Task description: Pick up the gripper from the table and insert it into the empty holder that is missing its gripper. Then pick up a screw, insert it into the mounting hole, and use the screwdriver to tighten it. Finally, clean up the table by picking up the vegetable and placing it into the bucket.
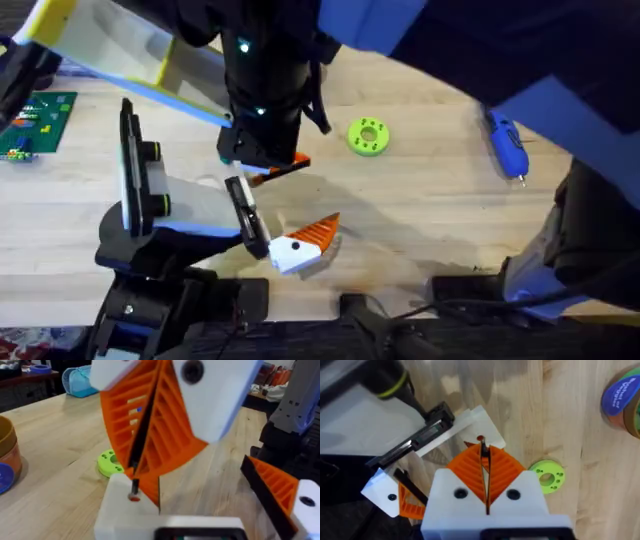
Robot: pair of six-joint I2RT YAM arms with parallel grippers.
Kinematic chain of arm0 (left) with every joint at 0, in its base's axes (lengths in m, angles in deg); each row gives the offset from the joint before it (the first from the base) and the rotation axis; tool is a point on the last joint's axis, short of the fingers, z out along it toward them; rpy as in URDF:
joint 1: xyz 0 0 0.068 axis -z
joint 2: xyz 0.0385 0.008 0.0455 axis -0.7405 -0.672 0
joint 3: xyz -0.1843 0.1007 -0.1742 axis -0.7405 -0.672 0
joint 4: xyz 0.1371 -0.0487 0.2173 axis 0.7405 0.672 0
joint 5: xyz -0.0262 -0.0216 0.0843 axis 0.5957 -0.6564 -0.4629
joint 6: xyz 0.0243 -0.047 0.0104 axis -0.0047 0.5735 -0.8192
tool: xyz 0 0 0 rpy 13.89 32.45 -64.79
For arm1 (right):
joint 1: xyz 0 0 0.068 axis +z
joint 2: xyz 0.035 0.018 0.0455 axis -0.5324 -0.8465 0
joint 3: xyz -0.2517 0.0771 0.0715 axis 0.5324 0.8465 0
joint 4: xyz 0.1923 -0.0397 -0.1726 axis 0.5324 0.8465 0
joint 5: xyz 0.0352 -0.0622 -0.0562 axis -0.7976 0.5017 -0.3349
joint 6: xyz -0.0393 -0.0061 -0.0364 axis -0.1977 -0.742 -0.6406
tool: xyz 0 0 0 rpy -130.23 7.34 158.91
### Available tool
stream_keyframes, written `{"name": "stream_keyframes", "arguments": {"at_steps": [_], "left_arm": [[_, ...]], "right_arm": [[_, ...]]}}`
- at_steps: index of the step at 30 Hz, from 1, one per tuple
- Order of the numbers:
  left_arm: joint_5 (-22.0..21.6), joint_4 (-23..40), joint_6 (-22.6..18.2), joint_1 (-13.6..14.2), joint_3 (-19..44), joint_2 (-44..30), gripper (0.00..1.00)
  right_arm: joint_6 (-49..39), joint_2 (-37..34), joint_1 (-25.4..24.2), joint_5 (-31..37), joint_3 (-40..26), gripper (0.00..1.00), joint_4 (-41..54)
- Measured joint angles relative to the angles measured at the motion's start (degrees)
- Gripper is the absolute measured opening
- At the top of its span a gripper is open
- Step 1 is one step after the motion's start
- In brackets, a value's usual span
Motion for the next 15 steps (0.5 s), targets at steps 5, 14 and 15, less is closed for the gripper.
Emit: {"name": "stream_keyframes", "arguments": {"at_steps": [5,14,15], "left_arm": [[0.0,0.0,0.0,0.0,0.0,0.0,0.988],[0.0,0.0,0.0,0.0,0.0,0.0,0.988],[0.0,0.0,0.0,0.0,0.0,0.0,0.988]], "right_arm": [[0.0,0.0,0.0,0.5,0.0,0.009,0.0],[0.0,0.0,0.0,-1.0,0.0,0.009,0.1],[0.0,0.0,0.0,-1.1,0.0,0.009,0.0]]}}
